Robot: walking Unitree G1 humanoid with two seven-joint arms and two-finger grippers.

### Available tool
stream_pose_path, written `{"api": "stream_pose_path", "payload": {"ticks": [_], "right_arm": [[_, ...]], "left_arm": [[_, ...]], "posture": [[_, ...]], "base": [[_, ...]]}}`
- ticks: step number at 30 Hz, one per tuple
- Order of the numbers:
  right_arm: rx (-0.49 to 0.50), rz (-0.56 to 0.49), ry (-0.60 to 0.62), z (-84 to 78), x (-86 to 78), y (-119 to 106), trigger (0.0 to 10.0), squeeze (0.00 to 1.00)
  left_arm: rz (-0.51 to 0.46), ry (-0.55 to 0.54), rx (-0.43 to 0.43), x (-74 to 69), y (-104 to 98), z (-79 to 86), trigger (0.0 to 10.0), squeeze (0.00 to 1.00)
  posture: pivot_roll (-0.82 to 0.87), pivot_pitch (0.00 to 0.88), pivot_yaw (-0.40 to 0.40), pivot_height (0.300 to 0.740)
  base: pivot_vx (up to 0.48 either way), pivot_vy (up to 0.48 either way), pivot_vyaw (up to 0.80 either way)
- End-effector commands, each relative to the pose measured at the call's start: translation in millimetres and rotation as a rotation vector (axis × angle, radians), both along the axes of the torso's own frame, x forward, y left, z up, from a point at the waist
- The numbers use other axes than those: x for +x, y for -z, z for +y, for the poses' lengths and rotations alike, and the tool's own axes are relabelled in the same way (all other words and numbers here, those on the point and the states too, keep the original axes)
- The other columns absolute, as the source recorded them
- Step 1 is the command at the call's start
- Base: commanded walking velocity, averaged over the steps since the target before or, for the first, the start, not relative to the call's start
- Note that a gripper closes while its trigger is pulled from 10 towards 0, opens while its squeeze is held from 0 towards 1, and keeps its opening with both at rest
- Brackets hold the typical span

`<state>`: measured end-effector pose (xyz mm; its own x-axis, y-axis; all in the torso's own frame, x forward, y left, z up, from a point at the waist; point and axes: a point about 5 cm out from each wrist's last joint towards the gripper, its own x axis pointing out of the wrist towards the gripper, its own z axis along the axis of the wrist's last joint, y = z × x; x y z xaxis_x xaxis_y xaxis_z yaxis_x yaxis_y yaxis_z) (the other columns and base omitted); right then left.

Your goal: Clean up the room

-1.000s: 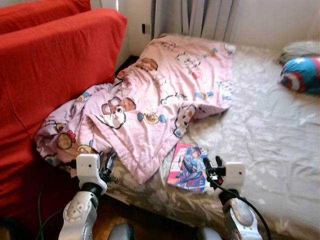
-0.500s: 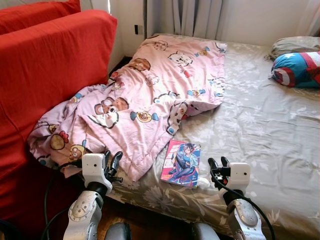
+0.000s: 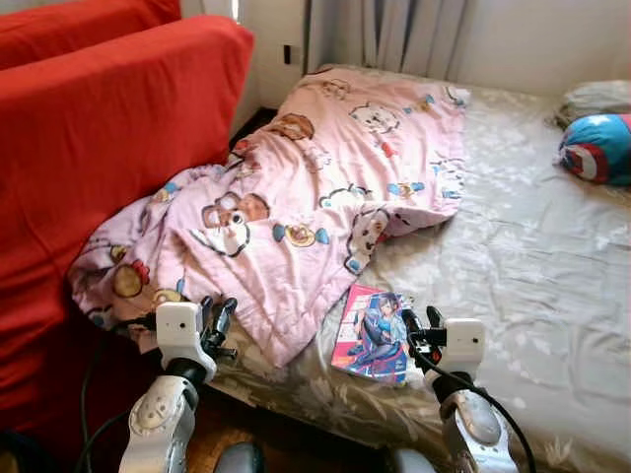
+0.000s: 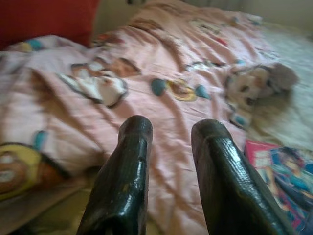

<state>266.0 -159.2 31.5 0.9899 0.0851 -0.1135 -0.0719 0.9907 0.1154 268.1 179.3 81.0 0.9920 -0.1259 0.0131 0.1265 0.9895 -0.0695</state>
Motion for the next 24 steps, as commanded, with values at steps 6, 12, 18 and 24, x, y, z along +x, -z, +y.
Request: {"api": "stream_pose_path", "payload": {"ticks": [6, 12, 18, 24], "right_arm": [[0.010, -0.003, 0.009, -0.9, -1.3, 0.6, 10.0, 0.00], [0.000, 0.020, 0.006, -0.4, -1.7, 3.3, 10.0, 0.00], [-0.005, 0.046, 0.001, 1.9, -0.4, 6.1, 10.0, 0.00], [-0.005, 0.032, 0.008, 0.4, 1.2, 5.4, 10.0, 0.00]], "left_arm": [[0.005, -0.005, -0.005, -1.9, 0.2, 2.8, 10.0, 0.00], [0.005, -0.007, -0.004, -1.8, 0.0, 3.3, 10.0, 0.00], [0.001, -0.006, -0.003, -1.2, -1.2, 4.2, 10.0, 0.00], [-0.008, 0.013, 0.018, 4.8, -4.4, 6.3, 10.0, 0.00]], "posture": [[-0.02, 0.103, -0.025, 0.627], [-0.02, 0.109, -0.026, 0.627], [-0.02, 0.120, -0.024, 0.612], [-0.02, 0.139, -0.022, 0.602]], "base": [[0.000, 0.000, 0.00], [0.000, 0.000, 0.00], [0.000, 0.000, 0.00], [0.000, 0.000, 0.00]]}}
